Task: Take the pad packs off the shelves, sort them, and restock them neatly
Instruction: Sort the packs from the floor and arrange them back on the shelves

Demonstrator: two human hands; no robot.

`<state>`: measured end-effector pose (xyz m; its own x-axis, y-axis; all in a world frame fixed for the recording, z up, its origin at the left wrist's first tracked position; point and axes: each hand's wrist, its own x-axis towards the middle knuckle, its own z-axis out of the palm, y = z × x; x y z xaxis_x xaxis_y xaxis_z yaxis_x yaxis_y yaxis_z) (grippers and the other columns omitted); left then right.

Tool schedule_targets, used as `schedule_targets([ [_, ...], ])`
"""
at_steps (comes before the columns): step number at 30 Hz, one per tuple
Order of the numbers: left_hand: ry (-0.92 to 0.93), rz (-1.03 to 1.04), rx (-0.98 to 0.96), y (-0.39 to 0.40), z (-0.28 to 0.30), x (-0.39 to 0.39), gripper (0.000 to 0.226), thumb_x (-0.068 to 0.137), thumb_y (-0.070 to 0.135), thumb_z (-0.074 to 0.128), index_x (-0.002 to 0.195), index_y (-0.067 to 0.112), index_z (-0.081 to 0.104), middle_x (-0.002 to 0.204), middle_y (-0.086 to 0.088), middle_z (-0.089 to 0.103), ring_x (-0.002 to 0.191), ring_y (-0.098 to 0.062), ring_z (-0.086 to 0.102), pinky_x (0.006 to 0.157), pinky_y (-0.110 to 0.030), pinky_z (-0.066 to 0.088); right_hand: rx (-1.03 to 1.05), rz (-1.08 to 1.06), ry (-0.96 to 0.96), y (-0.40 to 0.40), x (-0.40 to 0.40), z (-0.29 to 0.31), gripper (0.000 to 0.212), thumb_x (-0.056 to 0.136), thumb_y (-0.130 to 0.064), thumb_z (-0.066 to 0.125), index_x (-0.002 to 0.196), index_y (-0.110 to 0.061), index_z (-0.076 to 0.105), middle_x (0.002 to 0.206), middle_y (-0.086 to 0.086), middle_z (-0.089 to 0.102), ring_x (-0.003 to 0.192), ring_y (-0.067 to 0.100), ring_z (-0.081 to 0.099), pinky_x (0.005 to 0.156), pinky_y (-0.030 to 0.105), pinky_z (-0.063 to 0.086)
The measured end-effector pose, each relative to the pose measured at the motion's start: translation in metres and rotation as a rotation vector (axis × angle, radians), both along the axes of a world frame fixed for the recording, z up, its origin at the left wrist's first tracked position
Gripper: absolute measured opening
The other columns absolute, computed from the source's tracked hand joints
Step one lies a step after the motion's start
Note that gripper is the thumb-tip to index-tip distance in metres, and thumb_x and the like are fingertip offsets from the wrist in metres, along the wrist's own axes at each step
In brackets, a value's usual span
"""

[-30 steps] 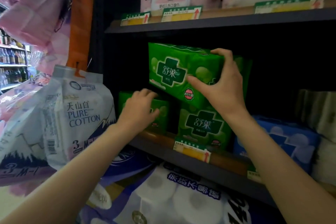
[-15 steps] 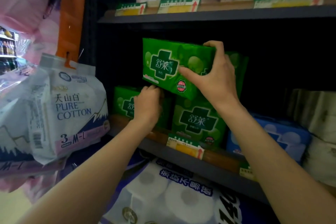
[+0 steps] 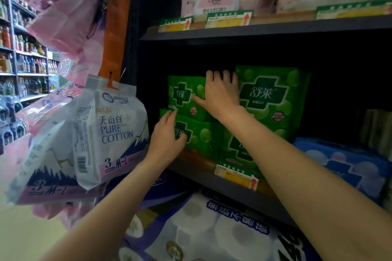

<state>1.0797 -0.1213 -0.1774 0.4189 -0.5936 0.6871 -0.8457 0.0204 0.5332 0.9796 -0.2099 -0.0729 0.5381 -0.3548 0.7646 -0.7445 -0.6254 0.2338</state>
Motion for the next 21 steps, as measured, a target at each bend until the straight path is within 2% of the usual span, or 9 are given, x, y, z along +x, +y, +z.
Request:
schedule_targets([
  [2,-0.011,-0.073,0.12,-0.011,-0.001,0.007,0.071,0.091,0.015,0.056,0.149,0.012,0.015,0.155,-0.009,0.018,0.142,-0.025,0.018,0.116,-0.039,0.018,-0.023,-0.051,0.074,-0.005,-0.003,0.006,0.079,0.086,-0.058,0.052,0.141,-0.008,0.026,0.135,0.015,0.047,0.127,0.031,0.038,0.112,0.044,0.016],
  [5,-0.023,-0.107,0.227,-0.023,-0.004,0.012,0.073,0.093,0.026,0.054,0.15,0.024,0.008,0.158,-0.004,0.0,0.144,-0.03,0.003,0.117,-0.046,0.012,-0.14,0.018,0.251,-0.004,-0.004,0.005,0.083,0.086,-0.051,0.058,0.149,-0.023,0.013,0.146,0.015,0.031,0.131,0.034,0.032,0.112,0.045,0.016],
  [8,-0.065,-0.047,0.219,-0.028,-0.006,0.008,0.07,0.095,0.029,0.051,0.149,0.027,0.007,0.158,-0.002,-0.002,0.144,-0.031,0.003,0.117,-0.044,0.012,-0.211,-0.039,0.451,-0.012,-0.003,-0.005,0.056,0.095,-0.038,0.05,0.146,-0.03,0.028,0.154,0.012,0.015,0.136,0.041,0.022,0.114,0.049,0.011],
  [10,-0.116,0.006,0.24,-0.029,-0.007,0.006,0.068,0.096,0.031,0.048,0.15,0.028,0.005,0.158,-0.001,-0.001,0.143,-0.034,0.007,0.115,-0.044,0.016,-0.18,-0.183,0.496,-0.022,-0.008,-0.007,0.049,0.096,-0.034,0.048,0.143,-0.029,0.035,0.155,0.011,0.017,0.138,0.042,0.021,0.115,0.049,0.004],
  [12,-0.13,0.014,0.22,-0.026,-0.009,0.005,0.067,0.096,0.03,0.047,0.149,0.029,0.006,0.158,-0.002,0.001,0.143,-0.034,0.01,0.114,-0.045,0.02,-0.173,-0.232,0.504,-0.025,-0.013,-0.006,0.044,0.096,-0.03,0.049,0.139,-0.025,0.042,0.152,0.011,0.024,0.137,0.041,0.025,0.116,0.049,0.002],
  [15,-0.21,0.013,0.113,-0.006,-0.021,0.0,0.063,0.095,0.021,0.049,0.149,0.025,0.017,0.157,-0.004,0.012,0.14,-0.031,0.021,0.11,-0.044,0.029,-0.119,-0.127,0.384,-0.01,-0.023,-0.017,0.047,0.093,-0.019,0.053,0.139,-0.02,0.041,0.148,0.015,0.032,0.135,0.04,0.028,0.115,0.05,0.001],
  [17,-0.263,0.0,-0.038,0.02,-0.041,-0.005,0.054,0.093,0.016,0.048,0.144,0.02,0.033,0.15,-0.006,0.03,0.132,-0.028,0.034,0.104,-0.043,0.035,-0.016,0.001,0.21,0.012,-0.035,-0.033,0.051,0.093,-0.017,0.052,0.141,-0.019,0.036,0.147,0.015,0.032,0.134,0.038,0.028,0.115,0.05,0.004],
  [19,-0.293,-0.016,-0.185,0.057,-0.068,-0.011,0.045,0.089,0.017,0.043,0.134,0.016,0.047,0.135,-0.006,0.047,0.118,-0.024,0.046,0.097,-0.039,0.041,0.043,0.178,0.041,0.037,-0.047,-0.06,0.046,0.095,-0.021,0.05,0.139,-0.016,0.041,0.143,0.015,0.038,0.13,0.037,0.034,0.113,0.051,0.011],
  [21,-0.376,-0.012,-0.213,0.096,-0.107,-0.013,0.037,0.086,0.015,0.043,0.122,0.014,0.051,0.12,-0.007,0.051,0.104,-0.023,0.05,0.088,-0.035,0.041,0.041,0.369,-0.089,0.068,-0.053,-0.095,0.04,0.091,-0.021,0.052,0.129,-0.011,0.052,0.132,0.017,0.049,0.12,0.038,0.044,0.106,0.052,0.026],
])
